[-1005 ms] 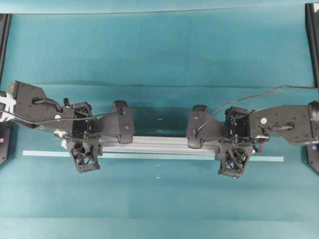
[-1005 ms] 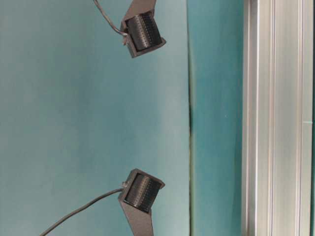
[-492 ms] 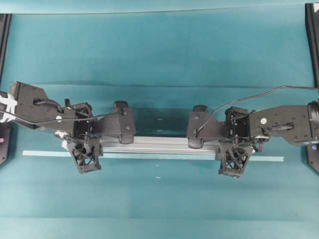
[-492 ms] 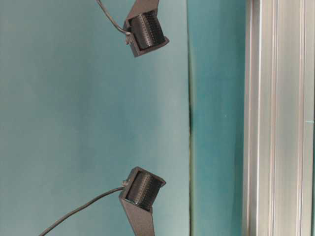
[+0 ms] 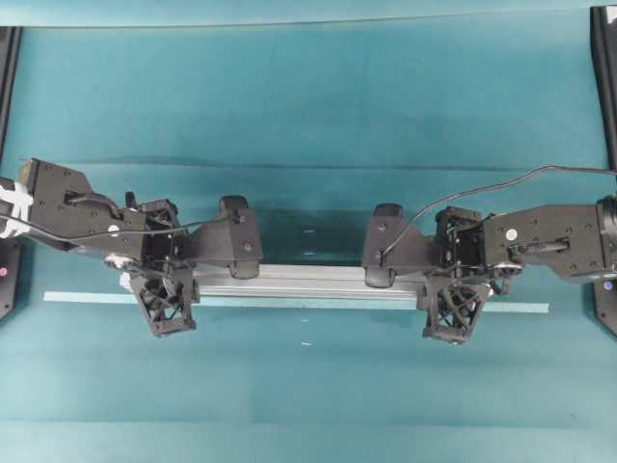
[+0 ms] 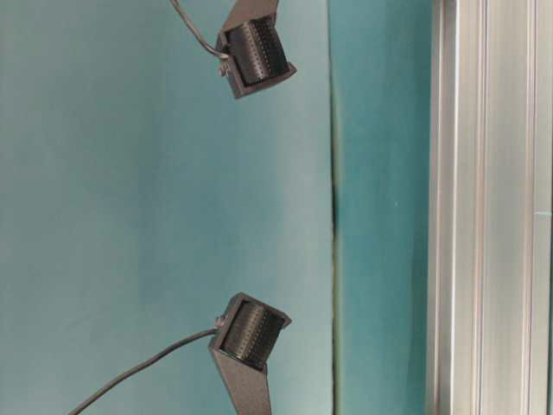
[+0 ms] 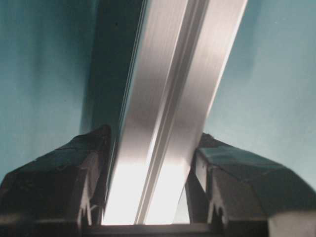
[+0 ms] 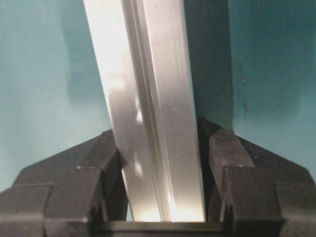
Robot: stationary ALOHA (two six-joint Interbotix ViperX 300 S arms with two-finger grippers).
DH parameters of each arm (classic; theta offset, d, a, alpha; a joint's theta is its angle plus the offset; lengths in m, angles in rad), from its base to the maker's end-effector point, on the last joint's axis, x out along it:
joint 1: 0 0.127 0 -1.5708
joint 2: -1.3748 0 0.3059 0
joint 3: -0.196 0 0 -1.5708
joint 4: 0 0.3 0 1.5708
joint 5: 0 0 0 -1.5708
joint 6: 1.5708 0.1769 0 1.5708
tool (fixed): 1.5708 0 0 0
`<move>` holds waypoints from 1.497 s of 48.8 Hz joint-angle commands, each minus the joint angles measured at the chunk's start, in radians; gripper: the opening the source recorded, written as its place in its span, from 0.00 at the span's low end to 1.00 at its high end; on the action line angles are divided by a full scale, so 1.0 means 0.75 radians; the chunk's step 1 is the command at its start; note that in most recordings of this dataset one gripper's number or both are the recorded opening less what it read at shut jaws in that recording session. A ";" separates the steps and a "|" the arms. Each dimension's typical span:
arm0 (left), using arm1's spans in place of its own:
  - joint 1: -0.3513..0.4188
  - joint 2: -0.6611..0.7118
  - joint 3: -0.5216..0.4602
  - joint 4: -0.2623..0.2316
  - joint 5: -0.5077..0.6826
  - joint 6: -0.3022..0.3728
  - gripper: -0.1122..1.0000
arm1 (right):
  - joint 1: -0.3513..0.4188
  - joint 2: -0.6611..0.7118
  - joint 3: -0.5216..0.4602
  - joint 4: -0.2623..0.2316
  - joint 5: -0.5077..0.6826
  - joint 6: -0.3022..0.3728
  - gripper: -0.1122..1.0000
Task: Lift the metal rail with both hands and move it towards you.
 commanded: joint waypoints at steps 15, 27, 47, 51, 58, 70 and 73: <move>0.006 -0.014 0.016 -0.008 -0.102 -0.055 0.42 | -0.018 0.008 -0.004 0.006 -0.025 0.016 0.47; 0.002 -0.014 0.014 -0.008 -0.110 -0.025 0.42 | -0.020 0.008 -0.002 0.006 -0.025 0.018 0.47; 0.002 -0.014 0.022 -0.008 -0.135 -0.020 0.42 | -0.020 0.010 -0.004 0.008 -0.027 0.016 0.48; 0.002 -0.016 0.027 -0.008 -0.143 -0.016 0.42 | -0.018 0.010 -0.006 0.010 -0.029 0.016 0.55; 0.002 -0.018 0.039 -0.008 -0.168 -0.014 0.42 | -0.018 0.010 -0.004 0.010 -0.029 0.016 0.76; 0.002 -0.025 0.053 -0.008 -0.166 -0.006 0.42 | -0.014 0.012 -0.008 0.049 -0.029 0.022 0.85; 0.002 -0.031 0.063 -0.008 -0.164 0.002 0.42 | 0.000 0.014 -0.012 0.057 -0.031 0.031 0.85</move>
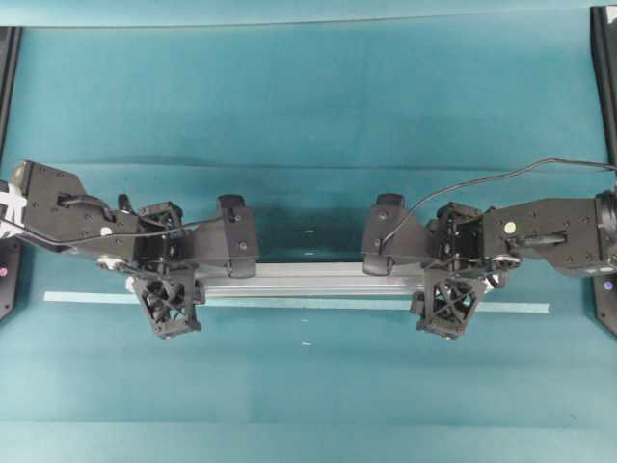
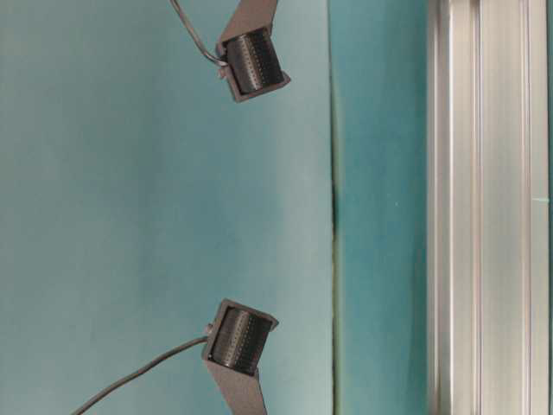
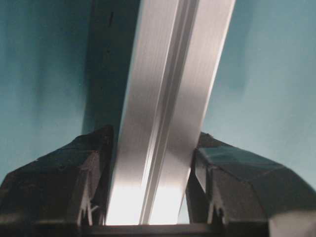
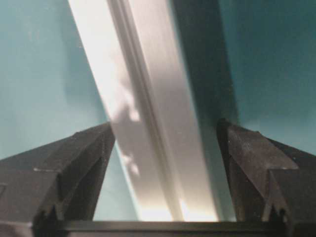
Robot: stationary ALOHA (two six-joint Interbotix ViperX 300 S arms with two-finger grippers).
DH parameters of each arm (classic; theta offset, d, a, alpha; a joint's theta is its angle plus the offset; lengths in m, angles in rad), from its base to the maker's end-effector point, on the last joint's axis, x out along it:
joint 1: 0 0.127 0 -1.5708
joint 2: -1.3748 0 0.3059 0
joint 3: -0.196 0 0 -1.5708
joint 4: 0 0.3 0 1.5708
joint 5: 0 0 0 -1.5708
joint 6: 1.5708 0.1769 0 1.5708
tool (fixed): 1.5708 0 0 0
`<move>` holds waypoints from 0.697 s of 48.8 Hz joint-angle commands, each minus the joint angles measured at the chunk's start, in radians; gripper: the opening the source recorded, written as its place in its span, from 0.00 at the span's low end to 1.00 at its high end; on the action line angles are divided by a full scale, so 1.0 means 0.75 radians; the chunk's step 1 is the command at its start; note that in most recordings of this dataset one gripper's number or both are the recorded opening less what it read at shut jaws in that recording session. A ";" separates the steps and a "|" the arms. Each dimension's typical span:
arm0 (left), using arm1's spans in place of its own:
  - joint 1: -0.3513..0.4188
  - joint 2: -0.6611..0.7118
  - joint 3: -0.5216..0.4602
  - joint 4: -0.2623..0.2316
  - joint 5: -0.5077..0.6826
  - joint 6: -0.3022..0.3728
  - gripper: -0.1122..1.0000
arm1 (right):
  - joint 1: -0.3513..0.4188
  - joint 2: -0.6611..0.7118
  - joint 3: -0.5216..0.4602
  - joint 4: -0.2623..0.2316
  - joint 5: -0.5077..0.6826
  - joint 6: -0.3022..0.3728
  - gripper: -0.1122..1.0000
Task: Lift the metal rail with both hands and move it towards you.
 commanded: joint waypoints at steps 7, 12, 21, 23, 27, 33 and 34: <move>0.010 -0.027 0.025 -0.008 0.002 0.010 0.42 | 0.027 0.010 -0.016 0.027 -0.022 0.010 0.85; 0.016 -0.035 0.037 -0.008 0.010 0.029 0.42 | 0.027 0.012 -0.020 0.031 -0.027 0.020 0.85; 0.029 -0.039 0.043 -0.008 0.012 0.063 0.41 | 0.027 0.012 -0.022 0.031 -0.027 0.055 0.85; 0.029 -0.039 0.041 -0.008 0.010 0.061 0.42 | 0.029 0.012 -0.022 0.033 -0.027 0.067 0.85; 0.029 -0.039 0.039 -0.008 0.008 0.063 0.59 | 0.035 0.016 -0.029 0.031 -0.033 0.088 0.85; 0.031 -0.047 0.039 -0.008 0.006 0.074 0.86 | 0.049 0.020 -0.035 0.037 -0.037 0.117 0.85; 0.031 -0.049 0.039 -0.008 0.004 0.080 0.88 | 0.051 0.020 -0.035 0.037 -0.037 0.121 0.85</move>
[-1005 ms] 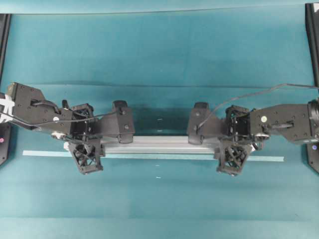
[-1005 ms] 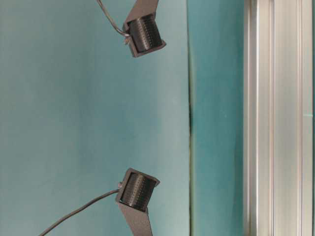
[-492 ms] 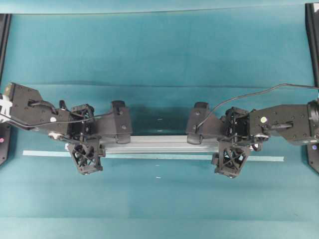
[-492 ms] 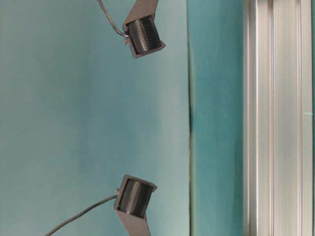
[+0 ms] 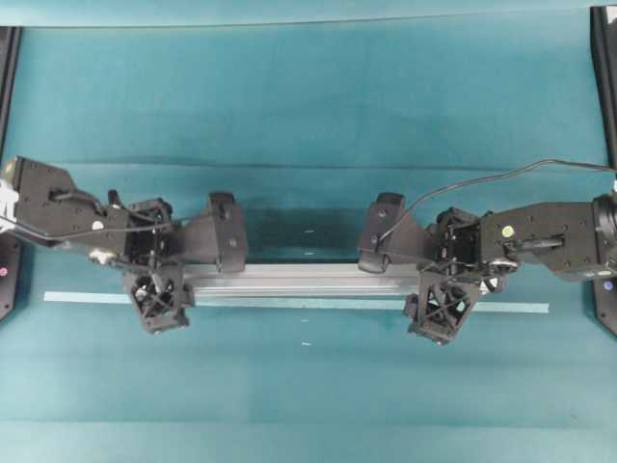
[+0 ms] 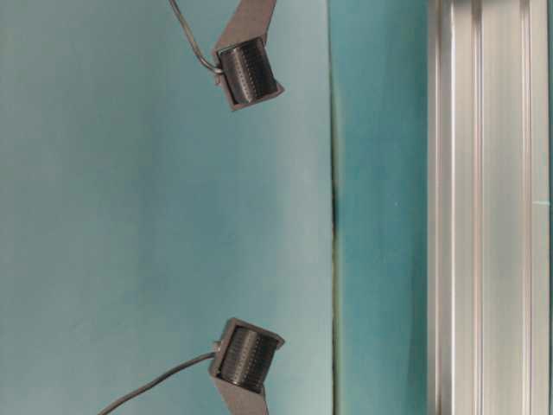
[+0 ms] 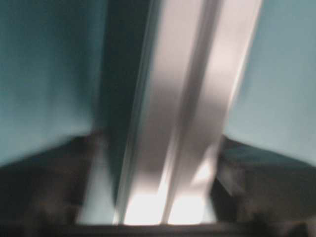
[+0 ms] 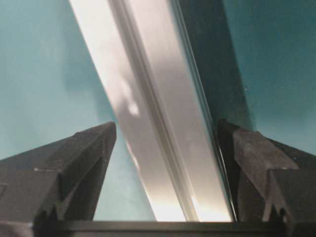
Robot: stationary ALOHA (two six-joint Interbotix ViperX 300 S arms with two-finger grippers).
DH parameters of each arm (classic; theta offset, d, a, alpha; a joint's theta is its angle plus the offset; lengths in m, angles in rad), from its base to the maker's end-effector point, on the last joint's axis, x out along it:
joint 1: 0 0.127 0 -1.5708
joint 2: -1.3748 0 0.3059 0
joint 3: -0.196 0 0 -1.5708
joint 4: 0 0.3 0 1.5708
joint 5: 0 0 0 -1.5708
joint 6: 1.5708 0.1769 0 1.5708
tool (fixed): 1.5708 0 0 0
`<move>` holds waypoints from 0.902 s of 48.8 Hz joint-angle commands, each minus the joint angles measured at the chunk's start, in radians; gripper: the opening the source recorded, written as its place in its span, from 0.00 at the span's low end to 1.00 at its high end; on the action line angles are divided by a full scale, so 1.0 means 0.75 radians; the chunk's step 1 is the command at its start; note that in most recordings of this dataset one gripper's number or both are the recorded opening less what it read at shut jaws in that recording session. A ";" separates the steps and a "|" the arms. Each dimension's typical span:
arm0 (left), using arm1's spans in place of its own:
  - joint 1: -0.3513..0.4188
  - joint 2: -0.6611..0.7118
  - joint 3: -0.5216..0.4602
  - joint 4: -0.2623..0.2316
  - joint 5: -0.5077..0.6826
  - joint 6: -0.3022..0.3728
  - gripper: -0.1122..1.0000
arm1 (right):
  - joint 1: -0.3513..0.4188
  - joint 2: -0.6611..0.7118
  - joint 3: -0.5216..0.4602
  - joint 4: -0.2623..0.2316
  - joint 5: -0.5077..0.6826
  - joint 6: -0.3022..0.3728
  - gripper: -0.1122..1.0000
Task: Lift the metal rail with both hands and move it towards you.
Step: 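Open both grippers and release the rail ends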
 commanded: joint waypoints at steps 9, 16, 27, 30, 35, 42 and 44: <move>-0.002 -0.027 -0.012 0.000 -0.012 0.047 0.87 | 0.012 0.004 -0.010 0.006 -0.014 0.010 0.86; -0.002 -0.045 -0.014 0.000 -0.004 0.053 0.87 | 0.016 0.008 -0.016 0.008 -0.014 0.012 0.86; -0.002 -0.110 -0.016 0.000 -0.002 0.090 0.92 | 0.000 -0.018 -0.022 -0.002 -0.012 0.000 0.91; -0.004 -0.131 -0.022 0.000 0.006 0.110 0.93 | -0.002 -0.041 -0.027 -0.008 -0.012 0.000 0.94; -0.006 -0.168 -0.043 0.000 0.039 0.143 0.93 | -0.008 -0.088 -0.037 -0.014 -0.010 -0.002 0.98; -0.008 -0.225 -0.076 0.000 0.104 0.186 0.93 | -0.010 -0.178 -0.057 -0.014 -0.004 0.004 0.98; -0.006 -0.243 -0.084 0.000 0.123 0.194 0.93 | -0.008 -0.202 -0.067 -0.014 -0.002 0.006 0.98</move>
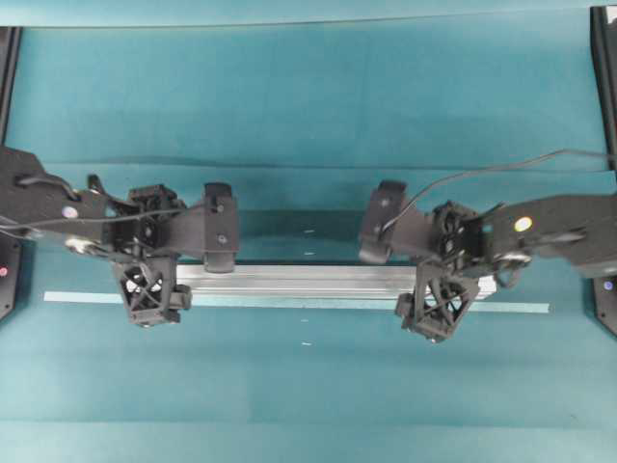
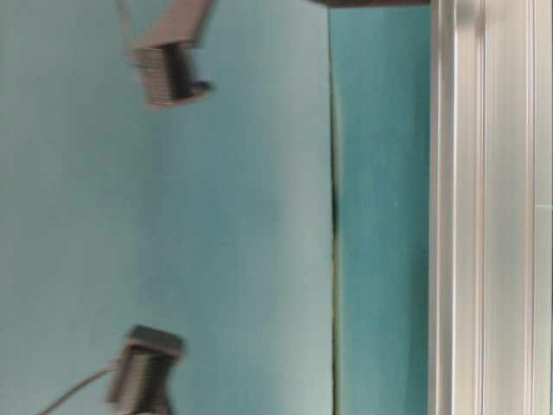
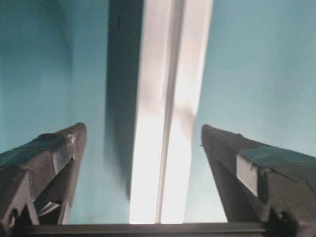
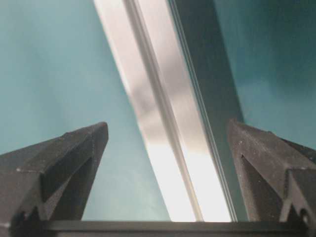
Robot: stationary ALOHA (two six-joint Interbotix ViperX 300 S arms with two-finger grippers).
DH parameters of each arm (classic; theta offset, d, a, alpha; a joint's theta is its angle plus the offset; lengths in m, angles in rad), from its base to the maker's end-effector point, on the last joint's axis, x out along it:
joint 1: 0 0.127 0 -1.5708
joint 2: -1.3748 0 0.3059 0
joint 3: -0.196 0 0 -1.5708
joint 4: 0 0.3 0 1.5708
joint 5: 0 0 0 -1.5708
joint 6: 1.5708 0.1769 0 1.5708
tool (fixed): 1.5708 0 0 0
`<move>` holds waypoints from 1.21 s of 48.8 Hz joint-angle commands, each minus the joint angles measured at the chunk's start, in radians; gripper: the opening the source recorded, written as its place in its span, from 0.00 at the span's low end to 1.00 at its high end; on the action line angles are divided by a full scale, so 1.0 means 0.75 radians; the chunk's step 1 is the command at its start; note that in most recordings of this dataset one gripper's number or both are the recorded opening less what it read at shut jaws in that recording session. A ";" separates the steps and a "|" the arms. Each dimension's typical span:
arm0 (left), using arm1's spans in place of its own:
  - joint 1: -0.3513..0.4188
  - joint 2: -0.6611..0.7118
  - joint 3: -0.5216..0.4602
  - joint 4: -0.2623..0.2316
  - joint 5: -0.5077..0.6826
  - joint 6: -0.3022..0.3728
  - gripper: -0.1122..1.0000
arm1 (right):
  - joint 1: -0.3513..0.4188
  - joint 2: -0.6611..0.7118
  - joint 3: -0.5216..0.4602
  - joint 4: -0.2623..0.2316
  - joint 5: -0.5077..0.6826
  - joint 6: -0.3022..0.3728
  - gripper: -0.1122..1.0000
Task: Lift the metal rail with both hands and move it towards you.
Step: 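Open both grippers and release the rail ends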
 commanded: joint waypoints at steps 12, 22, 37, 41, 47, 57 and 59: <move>-0.002 -0.229 -0.070 0.000 0.063 0.037 0.93 | -0.025 -0.280 -0.067 -0.022 -0.002 0.004 0.98; -0.002 -0.413 -0.055 0.000 -0.016 0.067 0.93 | -0.031 -0.481 -0.047 -0.127 -0.010 -0.006 0.98; -0.004 -0.593 0.049 0.000 -0.180 0.090 0.93 | -0.031 -0.689 0.067 -0.207 -0.125 -0.004 0.98; -0.006 -0.634 0.072 0.000 -0.213 0.092 0.93 | -0.031 -0.744 0.094 -0.221 -0.182 -0.004 0.98; -0.004 -0.708 0.102 0.000 -0.266 0.092 0.93 | -0.031 -0.824 0.125 -0.227 -0.262 -0.020 0.98; -0.006 -0.814 0.139 0.000 -0.382 0.086 0.93 | -0.031 -0.941 0.153 -0.227 -0.358 -0.055 0.98; -0.006 -0.834 0.145 0.000 -0.411 0.080 0.93 | -0.031 -0.955 0.155 -0.227 -0.374 -0.057 0.98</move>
